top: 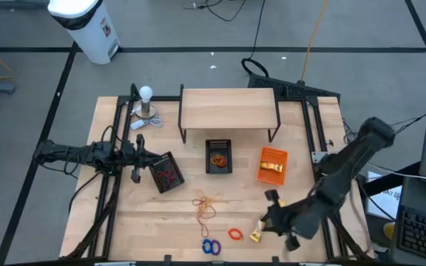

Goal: Pick & Place Office Desk Supplies
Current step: Put the crayon box into the orange basket

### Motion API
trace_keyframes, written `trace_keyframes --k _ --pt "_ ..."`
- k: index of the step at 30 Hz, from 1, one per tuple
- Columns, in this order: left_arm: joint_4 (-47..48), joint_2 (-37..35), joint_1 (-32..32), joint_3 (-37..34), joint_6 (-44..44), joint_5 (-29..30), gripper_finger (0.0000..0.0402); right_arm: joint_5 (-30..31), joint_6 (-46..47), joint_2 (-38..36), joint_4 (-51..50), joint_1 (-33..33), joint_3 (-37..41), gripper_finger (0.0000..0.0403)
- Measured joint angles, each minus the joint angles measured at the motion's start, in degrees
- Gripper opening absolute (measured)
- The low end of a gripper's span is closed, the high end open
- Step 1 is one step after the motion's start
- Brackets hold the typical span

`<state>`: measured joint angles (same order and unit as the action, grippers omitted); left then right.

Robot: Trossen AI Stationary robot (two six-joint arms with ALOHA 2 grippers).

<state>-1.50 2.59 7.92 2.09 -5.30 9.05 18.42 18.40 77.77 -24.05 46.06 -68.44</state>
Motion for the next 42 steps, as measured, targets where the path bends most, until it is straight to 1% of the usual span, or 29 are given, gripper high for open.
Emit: trace_keyframes --k 3,7,11,14,17,21,25,30,32,36,40,42 --pt "-0.04 0.02 0.00 0.00 0.90 0.28 0.0021 0.86 -8.69 -6.64 3.78 -0.53 2.23 0.0082" --pt "-0.42 0.00 -0.01 0.00 1.07 1.94 0.0021 0.93 -14.79 -16.41 7.55 -2.02 7.62 0.0086" --pt "-0.37 0.00 -0.02 0.00 3.45 4.55 0.0021 1.01 -16.11 -26.33 10.81 -4.27 16.22 0.0087" --pt "-0.44 0.00 -0.02 0.00 6.17 6.52 0.0021 1.11 -16.14 -32.84 16.35 -6.05 24.05 0.0084" --pt "-0.50 0.00 -0.02 0.00 7.26 8.66 0.0021 1.25 -16.15 -37.50 23.35 -7.68 31.69 0.0084" --pt "-0.46 0.01 -0.02 0.00 6.99 9.05 0.0021 1.28 -17.29 -40.89 33.80 -8.67 40.67 0.0084" --pt "-0.05 0.00 -0.02 0.00 6.63 9.02 0.0021 1.23 -18.04 -42.05 43.89 -9.13 48.45 0.0084" --pt "-0.87 0.02 -0.02 0.00 6.58 8.71 0.0021 1.05 -19.35 -42.58 55.00 -9.13 55.90 0.0084" --pt "-2.68 0.00 -0.02 0.00 6.56 7.13 0.0021 1.01 -19.61 -43.04 59.27 -9.13 57.69 0.0084" --pt "-4.72 0.02 -0.02 0.00 6.54 2.48 0.0021 0.86 -17.40 -43.58 60.27 -9.13 59.04 0.0084" --pt "-4.92 0.00 0.00 0.00 6.54 1.96 0.0021 1.25 -16.03 -43.62 60.76 -9.15 59.09 0.0084" --pt "-4.69 0.00 0.00 0.00 6.10 2.56 0.0021 2.84 -16.03 -43.60 60.71 -9.42 58.94 0.0084"
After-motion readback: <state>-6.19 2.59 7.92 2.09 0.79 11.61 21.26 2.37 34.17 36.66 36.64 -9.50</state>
